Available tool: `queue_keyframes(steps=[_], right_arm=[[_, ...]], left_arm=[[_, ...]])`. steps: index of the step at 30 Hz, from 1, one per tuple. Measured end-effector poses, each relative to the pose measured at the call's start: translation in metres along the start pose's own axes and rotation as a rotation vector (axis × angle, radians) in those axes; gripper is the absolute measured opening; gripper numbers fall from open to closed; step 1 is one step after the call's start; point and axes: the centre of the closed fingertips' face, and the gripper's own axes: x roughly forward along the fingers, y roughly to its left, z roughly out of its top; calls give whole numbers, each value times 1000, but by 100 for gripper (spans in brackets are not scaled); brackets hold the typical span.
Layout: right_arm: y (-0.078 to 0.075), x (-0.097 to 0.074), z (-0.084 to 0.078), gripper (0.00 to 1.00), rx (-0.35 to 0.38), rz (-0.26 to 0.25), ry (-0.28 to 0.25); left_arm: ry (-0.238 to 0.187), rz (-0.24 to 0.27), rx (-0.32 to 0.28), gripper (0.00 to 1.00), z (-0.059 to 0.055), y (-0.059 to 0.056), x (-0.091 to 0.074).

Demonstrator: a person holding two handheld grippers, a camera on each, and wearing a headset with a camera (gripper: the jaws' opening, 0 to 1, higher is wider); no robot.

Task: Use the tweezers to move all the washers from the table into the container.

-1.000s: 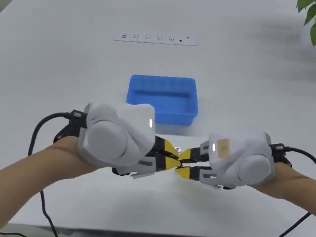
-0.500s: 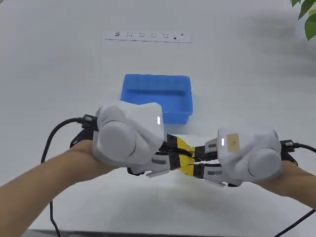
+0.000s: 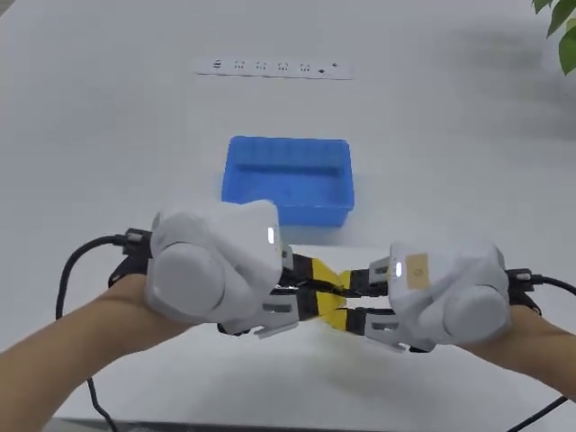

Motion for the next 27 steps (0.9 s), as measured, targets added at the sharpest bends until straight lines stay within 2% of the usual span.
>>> queue_keyframes(steps=[1, 2, 4, 6, 7, 14, 17, 20, 27], right_arm=[[4, 0, 2, 20, 58, 19, -13], [5, 0, 3, 21, 85, 29, -18], [4, -1, 3, 24, 60, 23, -20], [4, 1, -4, 28, 31, 16, 27], [4, 1, -5, 30, 24, 13, 32], [-2, -1, -8, 35, 60, -11, 44], [-3, -1, -7, 40, 74, -14, 41], [-1, 0, -6, 42, 74, -6, 44], [-2, -2, -10, 44, 82, -10, 53]], left_arm=[[-3, -3, -3, 7, -1, -2, -4], [-2, -2, -3, 7, -3, -2, -6], [20, 7, 0, 7, -11, -1, -11], [27, 18, -6, 7, -16, 3, -16], [24, 23, -10, 7, -17, 4, -17], [18, 39, 10, 7, -22, 11, -25], [-4, 50, 15, 7, -18, 18, -27], [-40, 64, -10, 7, -14, 26, -28], [-97, 64, -40, 7, -12, 38, -29]])
